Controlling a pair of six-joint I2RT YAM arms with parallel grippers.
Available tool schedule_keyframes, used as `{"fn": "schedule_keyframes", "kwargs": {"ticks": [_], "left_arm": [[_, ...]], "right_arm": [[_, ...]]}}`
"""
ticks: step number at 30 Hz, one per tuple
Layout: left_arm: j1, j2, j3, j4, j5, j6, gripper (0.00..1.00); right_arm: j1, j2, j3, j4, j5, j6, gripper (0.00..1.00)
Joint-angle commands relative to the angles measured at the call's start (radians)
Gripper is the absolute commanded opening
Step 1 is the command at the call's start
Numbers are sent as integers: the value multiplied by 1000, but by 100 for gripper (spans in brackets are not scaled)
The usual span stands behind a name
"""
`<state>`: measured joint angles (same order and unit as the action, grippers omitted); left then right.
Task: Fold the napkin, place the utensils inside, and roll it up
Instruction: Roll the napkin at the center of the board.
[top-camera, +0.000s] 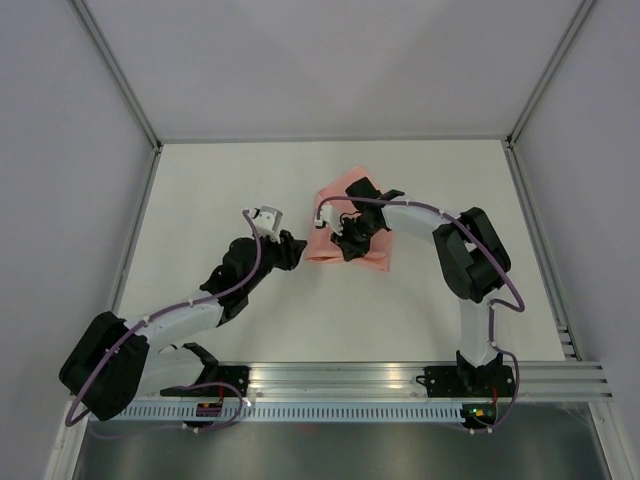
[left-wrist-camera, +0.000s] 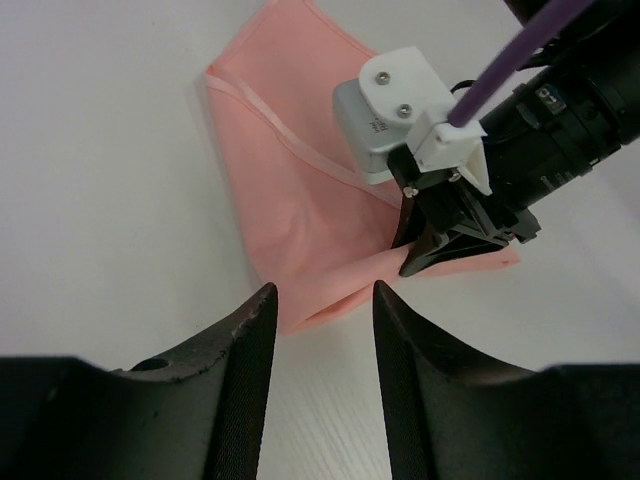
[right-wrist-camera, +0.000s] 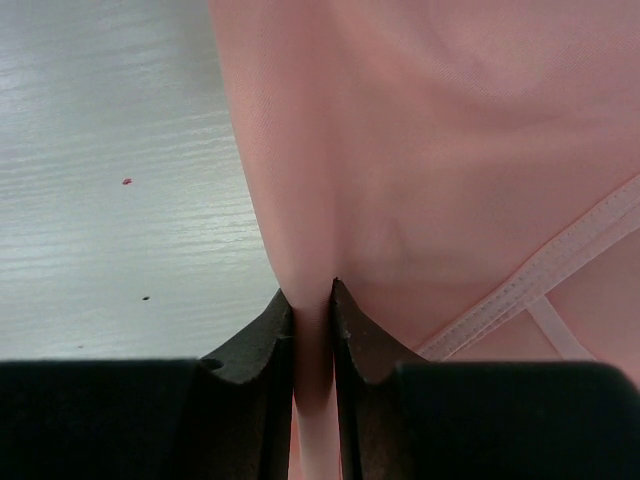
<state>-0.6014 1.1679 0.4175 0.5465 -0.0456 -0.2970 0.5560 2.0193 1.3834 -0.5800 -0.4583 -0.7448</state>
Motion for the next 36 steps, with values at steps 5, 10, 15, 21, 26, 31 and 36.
{"fn": "schedule_keyframes", "kwargs": {"ticks": [5,10,15,21,26,31,36], "left_arm": [[-89,4,-40,233,-13,326,50],[-112,59,-54,342,110,530,54],[-185,185,16,284,127,663,56],[-285,335,81,254,75,858,58],[-302,403,136,221,70,938,64],[-305,470,204,144,81,1036,67],[-305,518,248,87,102,1101,69]], "right_arm": [[-31,90,20,-204,-75,-51,15],[-42,121,55,-251,-97,-67,15],[-50,137,77,-276,-109,-71,15],[-62,165,92,-299,-114,-80,14],[-67,174,101,-305,-112,-84,14],[-71,191,120,-323,-115,-87,14],[-74,205,126,-333,-114,-88,13]]}}
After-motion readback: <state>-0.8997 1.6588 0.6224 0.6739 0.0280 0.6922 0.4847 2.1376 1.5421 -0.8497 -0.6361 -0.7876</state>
